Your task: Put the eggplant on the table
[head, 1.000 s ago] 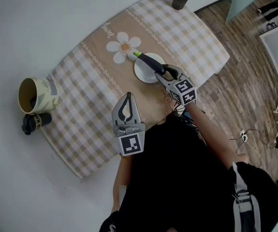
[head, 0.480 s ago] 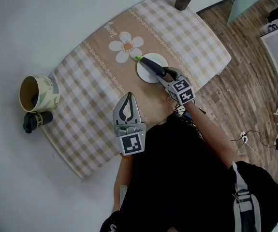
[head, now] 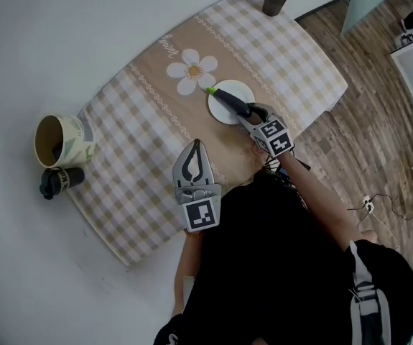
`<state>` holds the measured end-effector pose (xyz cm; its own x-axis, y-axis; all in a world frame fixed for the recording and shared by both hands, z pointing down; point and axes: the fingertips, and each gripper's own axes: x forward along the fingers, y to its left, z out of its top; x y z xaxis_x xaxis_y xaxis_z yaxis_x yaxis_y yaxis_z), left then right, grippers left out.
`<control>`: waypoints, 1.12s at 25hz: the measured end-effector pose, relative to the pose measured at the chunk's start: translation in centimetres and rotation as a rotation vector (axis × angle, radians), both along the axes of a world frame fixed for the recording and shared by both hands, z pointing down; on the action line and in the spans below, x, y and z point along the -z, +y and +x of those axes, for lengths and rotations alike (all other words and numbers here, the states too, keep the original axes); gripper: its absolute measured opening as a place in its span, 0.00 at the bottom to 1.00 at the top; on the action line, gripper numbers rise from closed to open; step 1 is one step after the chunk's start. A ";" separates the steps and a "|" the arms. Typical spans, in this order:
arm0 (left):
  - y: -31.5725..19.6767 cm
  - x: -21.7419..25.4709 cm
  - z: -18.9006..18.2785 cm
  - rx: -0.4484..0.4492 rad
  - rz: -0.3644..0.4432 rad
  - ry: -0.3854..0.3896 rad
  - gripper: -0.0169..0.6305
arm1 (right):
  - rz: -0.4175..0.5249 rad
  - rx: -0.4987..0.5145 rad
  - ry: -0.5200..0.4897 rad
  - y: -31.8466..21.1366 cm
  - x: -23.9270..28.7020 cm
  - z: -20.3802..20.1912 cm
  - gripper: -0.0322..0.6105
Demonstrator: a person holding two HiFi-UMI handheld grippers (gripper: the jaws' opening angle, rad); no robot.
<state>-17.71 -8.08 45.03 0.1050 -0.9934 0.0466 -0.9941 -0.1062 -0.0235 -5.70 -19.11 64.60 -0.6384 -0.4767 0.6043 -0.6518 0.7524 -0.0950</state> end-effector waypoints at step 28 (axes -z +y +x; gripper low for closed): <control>0.3 -1.3 1.0 -0.029 -0.022 0.005 0.03 | 0.049 0.090 -0.120 0.9 4.2 0.1 0.54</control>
<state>-16.71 -7.76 46.28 0.1340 -0.9887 0.0680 -0.9907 -0.1353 -0.0155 -5.65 -18.17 60.38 -0.7460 -0.4411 0.4989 -0.5676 0.8130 -0.1300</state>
